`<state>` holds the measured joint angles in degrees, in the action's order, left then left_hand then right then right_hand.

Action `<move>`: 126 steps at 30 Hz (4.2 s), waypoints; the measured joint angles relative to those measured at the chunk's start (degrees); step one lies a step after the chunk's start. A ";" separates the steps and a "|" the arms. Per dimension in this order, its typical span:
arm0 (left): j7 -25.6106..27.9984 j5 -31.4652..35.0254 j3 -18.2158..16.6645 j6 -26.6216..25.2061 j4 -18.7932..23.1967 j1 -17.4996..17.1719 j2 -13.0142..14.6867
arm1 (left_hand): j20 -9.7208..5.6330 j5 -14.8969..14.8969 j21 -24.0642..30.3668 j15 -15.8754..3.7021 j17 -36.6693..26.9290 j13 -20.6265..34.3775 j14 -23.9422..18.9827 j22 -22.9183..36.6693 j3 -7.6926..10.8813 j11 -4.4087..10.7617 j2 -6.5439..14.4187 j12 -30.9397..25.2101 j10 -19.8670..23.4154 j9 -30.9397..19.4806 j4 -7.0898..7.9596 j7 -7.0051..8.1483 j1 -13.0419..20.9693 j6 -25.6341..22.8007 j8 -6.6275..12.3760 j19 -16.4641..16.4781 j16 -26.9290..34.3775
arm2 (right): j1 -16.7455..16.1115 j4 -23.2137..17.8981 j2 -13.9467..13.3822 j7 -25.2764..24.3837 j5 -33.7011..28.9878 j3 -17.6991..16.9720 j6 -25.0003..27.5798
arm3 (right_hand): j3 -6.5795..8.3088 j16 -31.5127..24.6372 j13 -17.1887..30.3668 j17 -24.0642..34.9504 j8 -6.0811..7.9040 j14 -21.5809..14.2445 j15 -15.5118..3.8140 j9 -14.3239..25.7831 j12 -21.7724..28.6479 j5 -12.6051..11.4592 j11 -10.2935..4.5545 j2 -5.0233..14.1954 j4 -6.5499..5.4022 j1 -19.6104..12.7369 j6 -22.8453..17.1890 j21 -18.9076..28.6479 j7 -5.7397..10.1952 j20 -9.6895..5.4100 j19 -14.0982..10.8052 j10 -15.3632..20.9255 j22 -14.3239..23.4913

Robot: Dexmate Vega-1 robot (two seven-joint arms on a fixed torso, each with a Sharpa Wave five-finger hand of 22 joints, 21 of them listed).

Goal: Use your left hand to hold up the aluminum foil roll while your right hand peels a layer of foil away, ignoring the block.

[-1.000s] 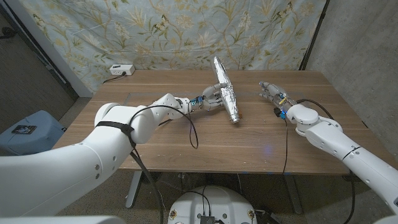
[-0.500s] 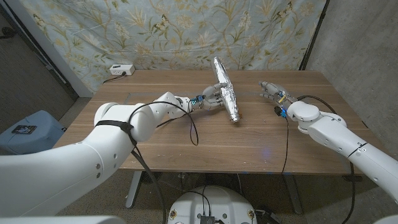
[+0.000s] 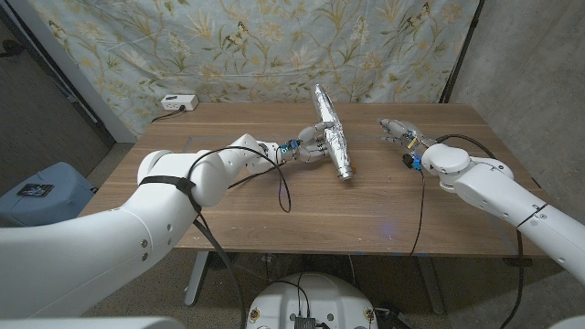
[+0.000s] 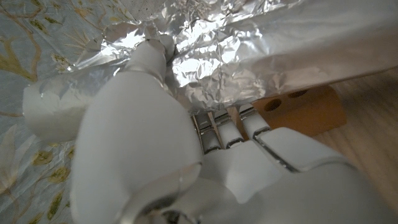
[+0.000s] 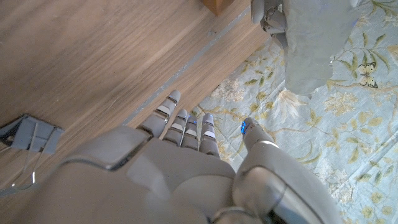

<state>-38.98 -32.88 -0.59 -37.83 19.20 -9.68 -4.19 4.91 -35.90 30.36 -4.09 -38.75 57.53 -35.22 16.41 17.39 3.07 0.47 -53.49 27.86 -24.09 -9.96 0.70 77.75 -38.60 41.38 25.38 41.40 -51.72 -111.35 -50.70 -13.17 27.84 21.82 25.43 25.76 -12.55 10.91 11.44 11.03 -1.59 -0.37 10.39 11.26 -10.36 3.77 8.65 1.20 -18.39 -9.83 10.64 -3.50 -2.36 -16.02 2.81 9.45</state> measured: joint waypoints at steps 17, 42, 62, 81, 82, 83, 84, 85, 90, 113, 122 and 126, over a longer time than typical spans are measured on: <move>-1.19 -1.17 2.11 -3.70 0.06 0.26 1.42 | 0.32 -0.87 0.83 0.00 -0.15 0.39 0.00 -0.01 0.16 0.00 0.00 0.41 0.01 0.00 -0.16 -0.01 0.00 -0.01 0.00 0.32 -0.04 | 0.44 -5.14 -1.50 -0.39 0.29 0.36 4.79 | 0.41 0.00 0.01 -0.26 0.00 -0.49 0.48 0.01 0.00 0.00 0.41 -0.26 1.65 -1.31 0.02 0.00 -0.44 0.00 0.00 0.42 0.00; -2.54 -7.07 8.38 -8.48 0.23 0.51 3.64 | 0.31 -1.43 1.89 0.00 -0.15 2.09 0.00 -0.02 0.15 0.21 -0.22 1.42 0.25 -0.01 -0.15 -0.11 -0.22 -0.11 0.00 0.31 -0.30 | -0.10 -13.76 -5.14 -0.92 -1.29 0.43 9.66 | 0.81 0.38 0.01 -0.52 0.00 -0.59 1.21 0.02 0.00 0.00 0.71 -0.46 4.12 -3.93 -0.51 0.00 -0.92 0.00 0.00 0.73 -0.12; -2.04 -11.09 12.05 -9.38 0.36 0.56 4.13 | 0.31 -2.32 2.71 0.00 -0.54 2.51 0.00 -0.20 0.14 0.09 -0.45 1.94 0.73 -0.01 -0.14 -0.20 -0.45 -0.20 0.01 0.31 -0.59 | 1.62 -18.66 -6.05 -1.65 -4.54 2.51 14.89 | 0.95 0.38 0.17 -0.70 0.23 -2.14 1.71 0.06 0.85 0.00 1.33 -0.98 6.31 -5.96 -1.78 0.00 -1.54 0.10 -1.14 3.22 -0.12; 0.34 -12.44 12.85 -8.21 0.29 1.02 4.16 | 0.10 -2.70 3.36 0.00 -0.67 2.83 -0.01 -0.19 0.14 0.00 -0.44 2.39 0.86 -0.01 -0.14 -0.29 -0.45 -0.29 0.01 0.10 -0.82 | 6.24 -21.70 -5.98 0.26 -7.47 6.43 20.66 | 0.96 0.38 0.48 -0.79 0.63 -3.27 2.23 0.16 1.29 0.00 1.92 -1.19 7.58 -8.14 -3.40 0.00 -1.73 1.13 -2.16 5.05 0.04; 0.42 -12.50 12.85 -8.13 0.29 1.02 4.16 | 0.09 -2.70 3.36 0.00 -0.63 2.83 -0.01 -0.19 0.14 0.00 -0.44 2.40 0.86 -0.01 -0.14 -0.29 -0.45 -0.29 0.01 0.10 -0.82 | 6.33 -21.76 -5.98 0.26 -7.47 6.53 20.66 | 0.96 0.38 0.48 -0.79 0.63 -3.27 2.23 0.16 1.29 0.00 1.92 -1.30 7.58 -8.25 -3.51 0.00 -1.84 1.13 -2.16 5.04 0.04; 0.46 -12.52 12.85 -8.10 0.29 1.02 4.16 | 0.10 -2.70 3.36 0.00 -0.56 2.83 -0.01 -0.19 0.14 0.00 -0.44 2.41 0.86 -0.01 -0.14 -0.29 -0.45 -0.29 0.01 0.09 -0.82 | 6.63 -21.93 -5.96 0.26 -7.47 6.79 20.66 | 1.13 0.38 0.48 -0.79 0.63 -3.45 2.41 0.15 1.29 0.00 1.92 -1.31 7.75 -8.25 -3.60 0.00 -1.93 1.13 -2.16 5.05 0.04; 0.55 -12.56 12.92 -8.02 0.27 1.15 4.17 | 0.10 -2.70 3.36 0.00 -0.52 2.83 -0.01 -0.19 0.14 0.00 -0.44 2.42 0.86 -0.01 -0.14 -0.30 -0.45 -0.30 0.01 0.10 -0.87 | 6.90 -22.09 -5.93 0.94 -8.21 7.01 22.16 | 1.18 0.38 0.48 -0.79 0.63 -3.46 2.42 0.15 1.29 0.00 1.83 -1.30 7.83 -8.25 -3.60 0.00 -1.93 1.13 -2.16 5.14 0.04; 0.65 -12.63 12.94 -7.94 0.26 1.17 4.17 | 0.10 -2.70 3.36 0.00 -0.51 2.83 -0.01 -0.19 0.14 0.01 -0.44 2.50 0.86 -0.01 -0.14 -0.30 -0.45 -0.30 0.01 0.09 -0.98 | 7.13 -22.26 -5.92 1.14 -8.40 7.21 22.61 | 1.04 0.38 0.48 -0.79 0.63 -3.46 2.42 0.15 1.29 0.00 1.99 -1.31 7.98 -8.25 -3.60 0.00 -1.93 1.13 -2.16 5.31 0.04; 1.21 -12.83 12.95 -7.43 0.25 1.25 4.11 | 0.09 -2.70 3.81 0.00 -0.54 2.83 -0.01 -0.35 0.14 0.02 -0.44 2.80 1.24 -0.01 -0.14 -0.30 -0.45 -0.31 0.01 0.09 -1.04 | 8.09 -22.92 -5.86 1.81 -8.95 8.09 23.67 | 1.04 0.38 0.58 -0.79 0.63 -3.62 2.58 0.15 1.29 0.00 2.14 -1.31 7.97 -8.85 -3.59 0.00 -1.93 1.34 -2.37 5.46 0.04; 4.63 -13.01 11.47 -5.55 0.06 1.58 2.93 | -0.21 -3.32 4.66 0.09 -0.67 3.26 -0.75 -0.47 0.24 0.30 -0.87 3.24 1.55 -0.01 -0.24 -0.31 -0.88 -0.31 0.06 -0.21 -1.48 | 13.96 -25.58 -4.95 5.00 -13.23 13.75 30.00 | 0.79 0.00 1.56 -0.63 1.07 -6.46 3.11 0.43 2.18 0.00 2.86 -1.31 8.21 -10.82 -5.64 0.63 -2.55 1.33 -4.64 7.64 0.03; 5.85 -13.01 10.78 -5.53 0.03 1.97 2.64 | -0.21 -3.53 5.09 0.09 -0.66 2.79 -1.15 -0.73 0.40 0.00 -0.86 3.24 1.86 -0.02 -0.40 -0.32 -0.88 -0.33 0.09 -0.21 -1.70 | 16.37 -25.80 -4.46 6.23 -13.98 15.80 31.03 | 0.79 -0.49 1.77 -0.37 1.07 -7.25 3.56 0.42 2.38 0.00 3.55 -1.13 8.20 -11.44 -5.95 0.63 -2.85 1.56 -4.86 8.32 0.02; 6.10 -12.78 10.30 -5.34 0.01 2.10 2.34 | -0.21 -3.53 5.14 0.09 -0.64 2.80 -1.16 -0.72 0.40 0.00 -0.85 3.25 1.86 -0.02 -0.40 -0.32 -0.88 -0.33 0.09 -0.21 -1.72 | 16.95 -25.81 -4.20 6.89 -14.67 16.40 31.66 | 0.79 -0.49 2.08 -0.37 1.07 -7.81 3.61 0.70 2.62 0.00 4.16 -1.07 8.20 -12.11 -5.95 0.63 -2.85 1.94 -5.24 8.95 0.02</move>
<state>-32.88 -45.66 9.71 -43.17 19.21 -7.59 -1.85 4.70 -39.43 35.50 -4.01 -39.39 60.33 -36.38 15.68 17.79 3.07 -0.38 -50.24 29.72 -24.11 -10.36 0.38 76.87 -38.93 41.47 25.17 39.68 -34.77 -137.17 -54.91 -6.27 13.17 38.22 57.09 26.55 -13.04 12.99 11.08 12.10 -9.40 3.25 11.08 13.87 -10.36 7.93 7.58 9.40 -30.50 -15.78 11.27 -6.35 -0.41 -21.26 11.76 9.47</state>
